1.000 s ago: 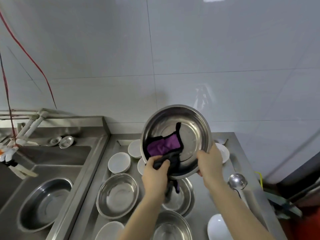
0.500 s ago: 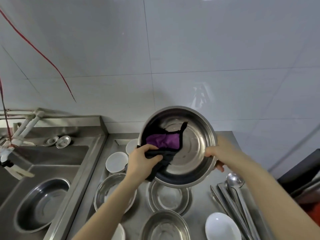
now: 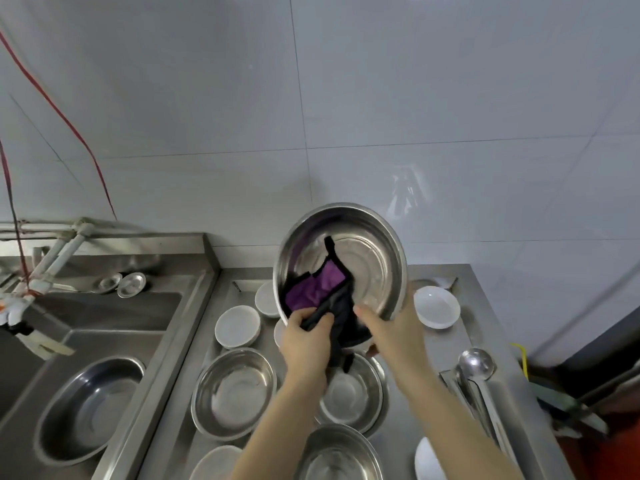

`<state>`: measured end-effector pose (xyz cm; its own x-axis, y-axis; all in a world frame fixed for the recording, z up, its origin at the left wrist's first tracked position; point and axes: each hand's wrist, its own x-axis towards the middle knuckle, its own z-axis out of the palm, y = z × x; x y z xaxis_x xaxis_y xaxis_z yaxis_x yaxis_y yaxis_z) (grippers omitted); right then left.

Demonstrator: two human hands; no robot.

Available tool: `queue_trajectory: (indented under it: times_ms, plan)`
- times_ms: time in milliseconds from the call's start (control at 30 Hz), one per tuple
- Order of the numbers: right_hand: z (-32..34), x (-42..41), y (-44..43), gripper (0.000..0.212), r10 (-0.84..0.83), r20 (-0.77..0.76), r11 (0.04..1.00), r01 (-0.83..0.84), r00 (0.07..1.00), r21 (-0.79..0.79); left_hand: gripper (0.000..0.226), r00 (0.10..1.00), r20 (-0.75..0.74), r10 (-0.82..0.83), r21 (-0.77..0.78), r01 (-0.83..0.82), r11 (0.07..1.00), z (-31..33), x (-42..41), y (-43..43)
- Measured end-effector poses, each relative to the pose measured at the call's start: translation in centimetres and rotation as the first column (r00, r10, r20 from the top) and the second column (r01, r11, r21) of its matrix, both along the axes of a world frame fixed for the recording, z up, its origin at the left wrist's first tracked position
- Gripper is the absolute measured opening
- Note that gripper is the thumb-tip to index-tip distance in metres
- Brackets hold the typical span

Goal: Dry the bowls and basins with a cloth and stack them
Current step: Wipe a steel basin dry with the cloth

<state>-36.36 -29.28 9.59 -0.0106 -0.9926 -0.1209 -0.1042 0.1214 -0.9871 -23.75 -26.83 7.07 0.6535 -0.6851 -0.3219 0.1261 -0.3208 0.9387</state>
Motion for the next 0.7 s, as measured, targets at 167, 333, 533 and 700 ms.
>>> queue_trajectory:
  times_ms: [167,333,533,700]
  plan:
    - [-1.9,-0.6,0.5,0.056,-0.032,-0.029,0.996,0.034,0.999,0.083,0.015,0.995,0.08,-0.057,0.039,0.054,0.998,-1.2,0.2,1.0]
    - [0.2,-3.4,-0.6,0.042,0.162,-0.203,0.984,-0.143,0.966,0.104,0.018,0.893,0.354,-0.279,0.095,0.262,0.96,-0.3,3.5,0.7]
    - [4.4,-6.8,-2.5,0.026,0.451,-0.272,0.876,-0.364,0.85,0.316,0.021,0.613,0.648,-0.452,0.176,0.457,0.872,2.8,6.9,-0.6]
    - [4.0,-5.6,-2.2,0.033,0.307,-0.214,0.946,-0.272,0.927,0.177,0.021,0.62,0.7,-0.354,0.113,0.394,0.912,3.0,6.8,-1.0]
